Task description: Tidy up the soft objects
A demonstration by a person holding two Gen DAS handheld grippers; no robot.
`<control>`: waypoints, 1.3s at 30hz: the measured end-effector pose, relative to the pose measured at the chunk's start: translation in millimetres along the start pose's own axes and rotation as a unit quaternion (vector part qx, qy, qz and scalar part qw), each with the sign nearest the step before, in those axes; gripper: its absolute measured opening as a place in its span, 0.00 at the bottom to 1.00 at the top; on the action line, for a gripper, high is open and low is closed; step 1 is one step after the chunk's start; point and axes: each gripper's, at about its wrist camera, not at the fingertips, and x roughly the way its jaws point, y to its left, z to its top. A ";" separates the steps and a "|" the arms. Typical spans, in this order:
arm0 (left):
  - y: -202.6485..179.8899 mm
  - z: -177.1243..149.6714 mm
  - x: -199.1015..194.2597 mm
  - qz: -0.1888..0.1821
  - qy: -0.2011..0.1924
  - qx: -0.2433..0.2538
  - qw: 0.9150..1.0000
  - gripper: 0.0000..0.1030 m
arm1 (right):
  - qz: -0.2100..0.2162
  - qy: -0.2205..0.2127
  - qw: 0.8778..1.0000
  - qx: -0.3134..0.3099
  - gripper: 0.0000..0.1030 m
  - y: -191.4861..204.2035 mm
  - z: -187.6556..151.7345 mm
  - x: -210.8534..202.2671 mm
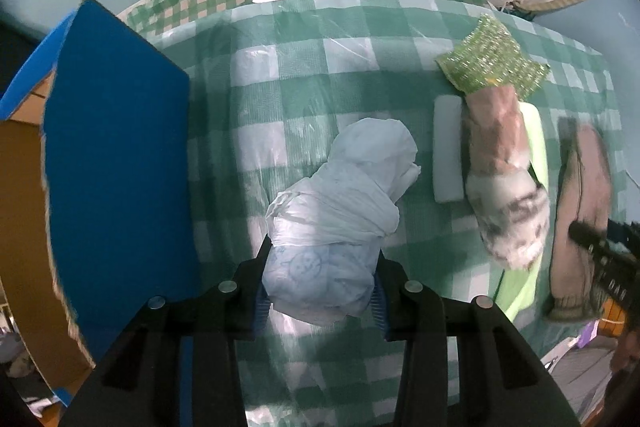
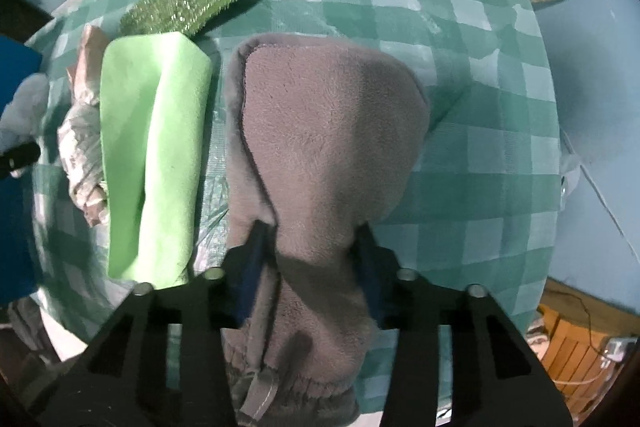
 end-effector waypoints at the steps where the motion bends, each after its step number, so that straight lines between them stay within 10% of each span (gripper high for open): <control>1: -1.1 -3.2 -2.5 0.000 -0.002 0.002 1.000 0.40 | 0.005 -0.002 1.000 0.004 0.30 -2.1 1.1 -4.8; 39: -3.3 -64.2 -100.9 -0.002 -0.084 0.038 0.996 0.40 | 0.049 -0.077 0.994 -0.067 0.20 26.5 4.8 -115.7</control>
